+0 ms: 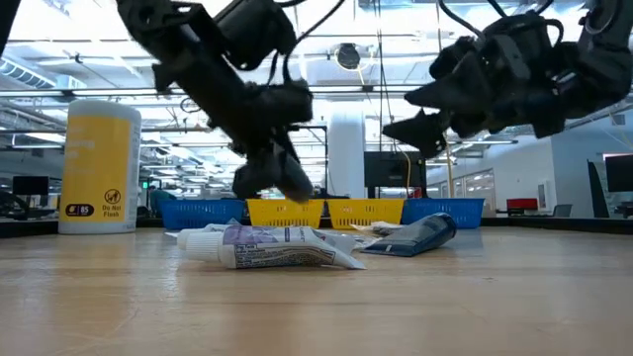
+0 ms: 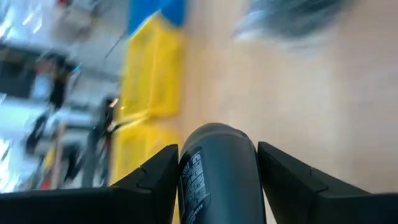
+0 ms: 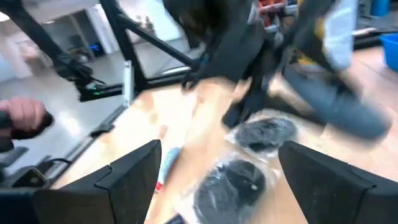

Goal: Pick & Place Travel size toiletries
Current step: Put the deodorant into the left blue bin, then put the hairbrush into the left yellow bin, then put the toothpaste into the right blue bin

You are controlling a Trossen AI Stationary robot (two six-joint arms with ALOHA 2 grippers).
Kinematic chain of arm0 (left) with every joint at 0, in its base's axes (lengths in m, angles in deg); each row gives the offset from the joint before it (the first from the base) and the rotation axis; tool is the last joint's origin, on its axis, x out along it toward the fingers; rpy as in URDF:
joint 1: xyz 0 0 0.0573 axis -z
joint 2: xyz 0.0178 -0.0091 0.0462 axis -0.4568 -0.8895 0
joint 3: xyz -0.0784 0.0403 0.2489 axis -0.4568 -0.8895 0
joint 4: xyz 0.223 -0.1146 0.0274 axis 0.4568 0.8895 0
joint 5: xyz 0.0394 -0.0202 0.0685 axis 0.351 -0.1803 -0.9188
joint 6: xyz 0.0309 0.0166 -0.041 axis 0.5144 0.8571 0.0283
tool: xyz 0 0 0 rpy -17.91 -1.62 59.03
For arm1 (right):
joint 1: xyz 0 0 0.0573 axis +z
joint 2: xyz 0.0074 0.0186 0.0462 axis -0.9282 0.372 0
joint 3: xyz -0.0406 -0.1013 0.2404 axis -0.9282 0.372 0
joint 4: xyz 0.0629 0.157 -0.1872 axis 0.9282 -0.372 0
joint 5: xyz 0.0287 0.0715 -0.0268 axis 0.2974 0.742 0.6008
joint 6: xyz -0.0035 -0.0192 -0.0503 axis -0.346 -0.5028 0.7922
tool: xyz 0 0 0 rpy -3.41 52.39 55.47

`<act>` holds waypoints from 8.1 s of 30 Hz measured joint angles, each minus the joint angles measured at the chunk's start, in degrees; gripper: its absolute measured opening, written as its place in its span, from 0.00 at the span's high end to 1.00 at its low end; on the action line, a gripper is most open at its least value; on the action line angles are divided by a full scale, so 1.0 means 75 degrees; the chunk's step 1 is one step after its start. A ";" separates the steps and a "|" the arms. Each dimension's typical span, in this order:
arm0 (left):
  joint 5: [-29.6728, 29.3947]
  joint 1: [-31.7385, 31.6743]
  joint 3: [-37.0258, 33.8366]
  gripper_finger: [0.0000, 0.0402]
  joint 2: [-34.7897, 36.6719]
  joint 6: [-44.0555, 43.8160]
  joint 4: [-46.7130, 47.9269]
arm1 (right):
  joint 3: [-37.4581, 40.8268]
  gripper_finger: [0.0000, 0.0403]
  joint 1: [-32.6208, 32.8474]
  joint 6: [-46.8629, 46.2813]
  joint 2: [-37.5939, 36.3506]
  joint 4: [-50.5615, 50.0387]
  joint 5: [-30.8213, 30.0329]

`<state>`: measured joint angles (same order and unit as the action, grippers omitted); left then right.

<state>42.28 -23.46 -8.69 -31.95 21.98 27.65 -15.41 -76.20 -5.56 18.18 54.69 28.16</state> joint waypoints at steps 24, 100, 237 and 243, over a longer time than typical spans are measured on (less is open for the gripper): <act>0.0930 -0.5693 -0.0011 0.53 0.1046 -0.1304 0.2468 | 0.0584 0.21 0.0285 -0.0041 0.0006 0.0428 -0.0756; 0.5014 -0.0289 -0.3046 0.33 0.1176 -0.3669 -0.4587 | 0.0578 0.21 0.0640 0.0731 0.0015 -0.0644 -0.2325; -0.1495 0.2019 -0.5435 0.71 0.1321 -0.8843 -0.6592 | 0.0385 0.21 0.1396 0.0567 0.0018 -0.0377 -0.2699; -0.3253 0.2524 -0.4811 0.71 0.0412 -1.1026 -0.6613 | -0.0515 0.22 0.1703 0.0774 0.0365 -0.0675 -0.2711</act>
<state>17.88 -4.53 -44.77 -28.85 -60.72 -21.95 -19.27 -63.43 0.25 20.91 49.62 7.83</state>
